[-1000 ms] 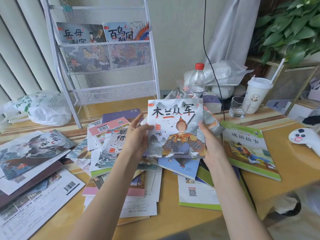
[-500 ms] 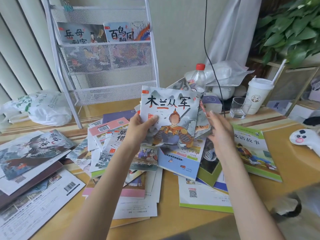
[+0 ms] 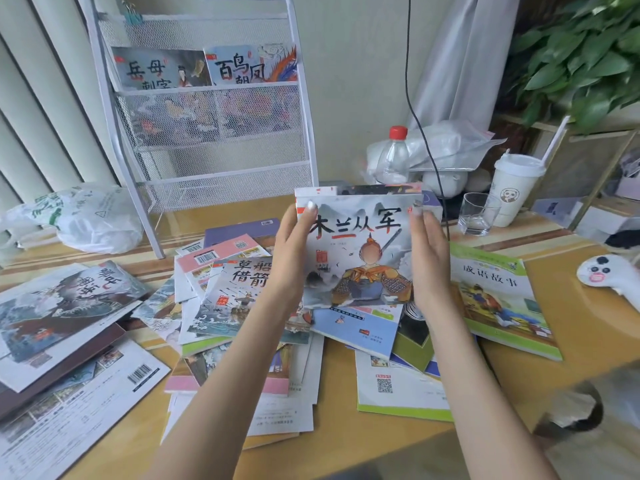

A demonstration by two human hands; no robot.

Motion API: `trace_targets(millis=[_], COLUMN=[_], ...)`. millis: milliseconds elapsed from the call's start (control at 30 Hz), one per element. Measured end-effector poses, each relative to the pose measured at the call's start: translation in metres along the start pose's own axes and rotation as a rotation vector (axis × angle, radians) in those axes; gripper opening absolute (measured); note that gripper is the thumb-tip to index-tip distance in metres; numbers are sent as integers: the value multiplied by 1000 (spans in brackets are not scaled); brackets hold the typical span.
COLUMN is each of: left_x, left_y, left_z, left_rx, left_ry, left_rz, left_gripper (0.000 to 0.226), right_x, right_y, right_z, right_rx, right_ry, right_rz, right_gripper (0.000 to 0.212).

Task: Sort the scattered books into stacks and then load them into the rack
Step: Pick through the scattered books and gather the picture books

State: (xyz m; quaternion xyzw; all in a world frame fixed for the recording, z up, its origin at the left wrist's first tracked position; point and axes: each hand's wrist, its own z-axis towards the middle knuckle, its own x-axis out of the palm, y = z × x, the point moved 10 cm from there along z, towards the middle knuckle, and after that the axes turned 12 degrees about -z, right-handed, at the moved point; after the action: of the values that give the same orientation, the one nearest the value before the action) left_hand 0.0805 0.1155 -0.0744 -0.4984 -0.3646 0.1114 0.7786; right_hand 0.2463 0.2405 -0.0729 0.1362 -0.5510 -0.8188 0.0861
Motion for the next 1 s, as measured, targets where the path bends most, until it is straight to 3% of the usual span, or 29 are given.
trace_targets(millis=[67, 167, 333, 767, 900, 1000], left_x=[9, 13, -3, -14, -23, -41], left_y=[-6, -15, 9, 39, 11, -22], left_z=[-2, -1, -12, -24, -30, -30], left_rx=[17, 70, 39, -26, 155, 223], left_ry=[-7, -24, -42, 9, -135, -170], left_rz=[-14, -10, 139, 242, 372, 486], left_gripper=[14, 12, 2, 29, 28, 39], right_x=[1, -3, 1, 1, 10, 34], right_y=[13, 30, -15, -29, -18, 1], right_z=[3, 3, -12, -22, -20, -22], right_rx=[-52, -169, 2, 49, -17, -56], right_ry=[-44, -95, -87, -93, -135, -41], right_rz=[34, 39, 105, -112, -250, -332], right_gripper=[36, 26, 23, 20, 22, 17])
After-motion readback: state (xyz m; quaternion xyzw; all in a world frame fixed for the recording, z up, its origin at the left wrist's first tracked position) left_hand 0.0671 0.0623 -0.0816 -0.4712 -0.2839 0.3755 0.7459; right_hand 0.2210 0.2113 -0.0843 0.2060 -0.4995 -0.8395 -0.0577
